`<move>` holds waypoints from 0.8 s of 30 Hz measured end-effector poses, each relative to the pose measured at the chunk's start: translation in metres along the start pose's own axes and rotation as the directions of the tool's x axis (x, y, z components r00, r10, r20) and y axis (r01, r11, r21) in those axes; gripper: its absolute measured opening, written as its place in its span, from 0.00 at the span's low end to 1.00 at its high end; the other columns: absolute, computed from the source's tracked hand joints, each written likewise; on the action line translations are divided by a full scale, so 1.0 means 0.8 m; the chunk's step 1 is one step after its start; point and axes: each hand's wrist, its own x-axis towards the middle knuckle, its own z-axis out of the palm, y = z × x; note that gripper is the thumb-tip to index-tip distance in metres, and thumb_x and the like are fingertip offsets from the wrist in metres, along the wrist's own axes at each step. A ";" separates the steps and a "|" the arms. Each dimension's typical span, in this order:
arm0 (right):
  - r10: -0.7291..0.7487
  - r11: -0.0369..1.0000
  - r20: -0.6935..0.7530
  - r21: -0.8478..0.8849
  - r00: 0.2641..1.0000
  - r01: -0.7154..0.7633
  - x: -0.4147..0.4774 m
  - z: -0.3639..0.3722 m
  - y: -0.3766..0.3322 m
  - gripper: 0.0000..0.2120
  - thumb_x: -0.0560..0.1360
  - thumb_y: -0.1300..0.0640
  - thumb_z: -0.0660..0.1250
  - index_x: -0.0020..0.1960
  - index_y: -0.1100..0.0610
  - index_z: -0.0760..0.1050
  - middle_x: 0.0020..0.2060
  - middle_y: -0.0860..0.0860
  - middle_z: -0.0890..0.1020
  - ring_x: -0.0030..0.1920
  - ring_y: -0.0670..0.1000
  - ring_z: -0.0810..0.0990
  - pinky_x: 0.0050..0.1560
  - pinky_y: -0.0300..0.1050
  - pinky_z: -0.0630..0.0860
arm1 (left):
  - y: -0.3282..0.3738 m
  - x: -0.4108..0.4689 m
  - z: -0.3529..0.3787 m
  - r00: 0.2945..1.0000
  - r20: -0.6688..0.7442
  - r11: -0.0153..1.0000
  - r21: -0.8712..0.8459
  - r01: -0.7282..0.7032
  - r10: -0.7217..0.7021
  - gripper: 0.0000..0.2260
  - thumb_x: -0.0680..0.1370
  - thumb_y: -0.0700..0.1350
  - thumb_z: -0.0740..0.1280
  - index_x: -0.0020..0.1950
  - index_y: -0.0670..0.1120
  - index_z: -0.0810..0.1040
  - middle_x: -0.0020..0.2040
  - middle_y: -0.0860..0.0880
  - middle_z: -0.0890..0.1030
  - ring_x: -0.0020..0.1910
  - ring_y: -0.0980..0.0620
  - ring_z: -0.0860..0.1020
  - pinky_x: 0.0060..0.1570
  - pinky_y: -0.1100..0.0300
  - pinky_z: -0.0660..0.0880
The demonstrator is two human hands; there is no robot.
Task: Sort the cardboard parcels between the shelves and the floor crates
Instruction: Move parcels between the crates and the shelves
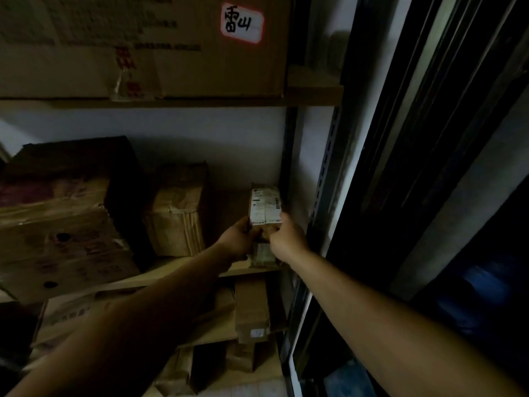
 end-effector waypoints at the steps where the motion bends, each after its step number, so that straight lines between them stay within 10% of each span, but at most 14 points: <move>1: -0.001 1.000 0.012 -0.022 1.000 0.001 0.002 -0.002 0.001 0.22 0.81 0.57 0.56 0.74 0.50 0.59 0.68 0.52 0.71 0.66 0.54 0.71 0.59 0.46 0.70 | 0.002 -0.001 -0.002 1.000 0.017 0.999 0.052 -0.009 0.008 0.17 0.82 0.47 0.58 0.71 0.54 0.65 0.48 0.55 0.76 0.39 0.56 0.73 0.41 0.59 0.73; 9: -0.262 0.900 -0.041 -0.372 0.964 0.229 -0.018 0.003 -0.027 0.27 0.80 0.46 0.58 0.76 0.50 0.56 0.75 0.53 0.58 0.73 0.57 0.59 0.69 0.57 0.66 | 0.022 -0.043 -0.068 0.956 -0.085 0.837 0.510 -0.200 0.280 0.20 0.79 0.46 0.63 0.71 0.48 0.67 0.64 0.49 0.75 0.58 0.51 0.75 0.54 0.58 0.72; 17: -0.300 0.927 0.188 -0.172 0.935 0.332 -0.046 0.065 -0.107 0.27 0.81 0.53 0.58 0.77 0.52 0.54 0.76 0.53 0.55 0.75 0.55 0.57 0.72 0.50 0.58 | -0.007 -0.032 -0.164 0.894 -0.196 0.564 0.822 -0.074 0.403 0.23 0.79 0.52 0.60 0.74 0.53 0.62 0.76 0.48 0.60 0.76 0.46 0.54 0.74 0.45 0.53; 24: -0.152 0.969 0.400 -0.121 0.904 0.217 -0.032 0.119 -0.129 0.31 0.82 0.56 0.55 0.78 0.45 0.41 0.75 0.54 0.60 0.60 0.53 0.73 0.49 0.42 0.71 | -0.023 -0.016 -0.183 0.958 -0.273 0.799 0.594 0.097 0.087 0.29 0.79 0.49 0.61 0.77 0.48 0.54 0.76 0.44 0.57 0.74 0.41 0.57 0.71 0.48 0.58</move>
